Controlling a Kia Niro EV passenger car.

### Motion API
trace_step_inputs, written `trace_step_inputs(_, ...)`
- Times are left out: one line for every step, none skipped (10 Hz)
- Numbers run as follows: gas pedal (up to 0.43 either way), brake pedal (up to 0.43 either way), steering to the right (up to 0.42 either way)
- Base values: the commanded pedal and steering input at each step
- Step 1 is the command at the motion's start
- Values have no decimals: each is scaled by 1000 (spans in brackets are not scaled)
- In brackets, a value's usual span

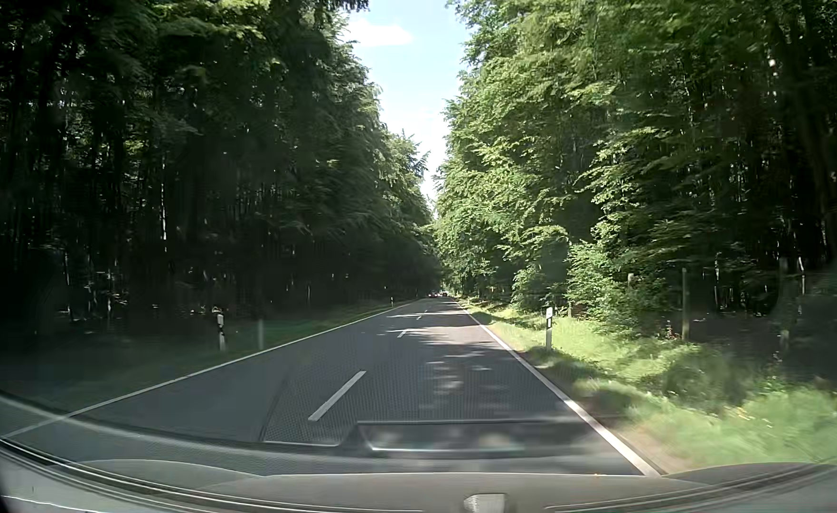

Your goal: Follow the waypoints while adhering to traffic rules and regulations

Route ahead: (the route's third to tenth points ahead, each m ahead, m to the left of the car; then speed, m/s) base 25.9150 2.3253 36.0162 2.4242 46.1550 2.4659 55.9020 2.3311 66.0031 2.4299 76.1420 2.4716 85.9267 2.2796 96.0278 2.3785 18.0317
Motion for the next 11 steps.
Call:
trace_step_inputs(28,30,0)
trace_step_inputs(28,30,0)
trace_step_inputs(28,30,0)
trace_step_inputs(28,30,0)
trace_step_inputs(28,30,0)
trace_step_inputs(28,30,0)
trace_step_inputs(28,30,0)
trace_step_inputs(28,30,0)
trace_step_inputs(28,30,0)
trace_step_inputs(28,30,0)
trace_step_inputs(28,30,0)
